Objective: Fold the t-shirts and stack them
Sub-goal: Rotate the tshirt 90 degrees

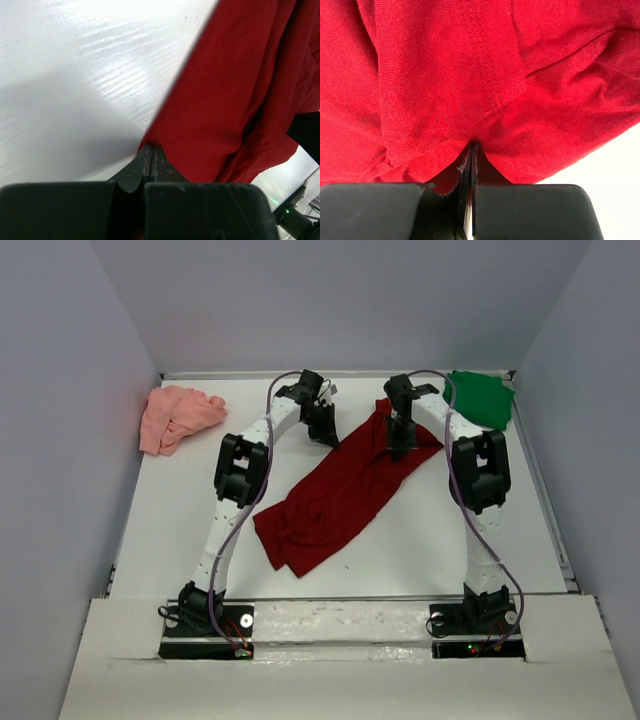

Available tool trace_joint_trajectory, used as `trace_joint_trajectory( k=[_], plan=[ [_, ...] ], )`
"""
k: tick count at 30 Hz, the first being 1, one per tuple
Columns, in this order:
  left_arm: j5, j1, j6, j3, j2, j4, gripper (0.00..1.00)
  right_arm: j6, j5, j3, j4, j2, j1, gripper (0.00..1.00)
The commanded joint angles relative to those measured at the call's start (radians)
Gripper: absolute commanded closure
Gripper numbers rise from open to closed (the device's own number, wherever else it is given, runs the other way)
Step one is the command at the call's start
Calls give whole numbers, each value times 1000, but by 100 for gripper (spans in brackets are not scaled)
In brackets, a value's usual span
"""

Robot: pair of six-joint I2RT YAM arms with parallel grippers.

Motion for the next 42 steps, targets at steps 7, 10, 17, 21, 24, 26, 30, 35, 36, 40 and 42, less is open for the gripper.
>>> trace_joint_trajectory(
  k=[7,10,17,21,24,26,30,35,36,40,42],
  plan=[
    [-259,-1,6,-16,3,-130,100,-2,-11,50,3,-7,-2,100],
    [-291,2,-1,-52,-3,-121,100,-2,8,87,-19,-3,-2,100],
    [-331,48,-13,-84,-10,-136,100,0,39,95,-1,-96,-2,100],
    [-346,85,-20,-92,-22,-141,100,-14,61,124,-22,-123,-2,100],
    [-364,118,-21,-104,-39,-144,100,-22,64,140,-40,-124,-2,100],
    [-364,153,-21,-119,-49,-146,100,-23,61,130,-40,-133,-2,100],
    [-380,215,-27,-168,-91,-132,100,-23,55,109,-37,-129,-2,100],
    [-421,253,-44,-298,-154,-109,100,-26,19,49,-20,-133,-2,100],
    [-432,256,-49,-329,-190,-89,100,-26,15,37,-7,-144,-2,100],
    [-458,266,-69,-472,-288,-25,100,-26,-13,-29,26,-181,-2,100],
    [-469,266,-73,-513,-330,-15,100,-28,-22,-49,38,-198,-2,100]
  ],
)
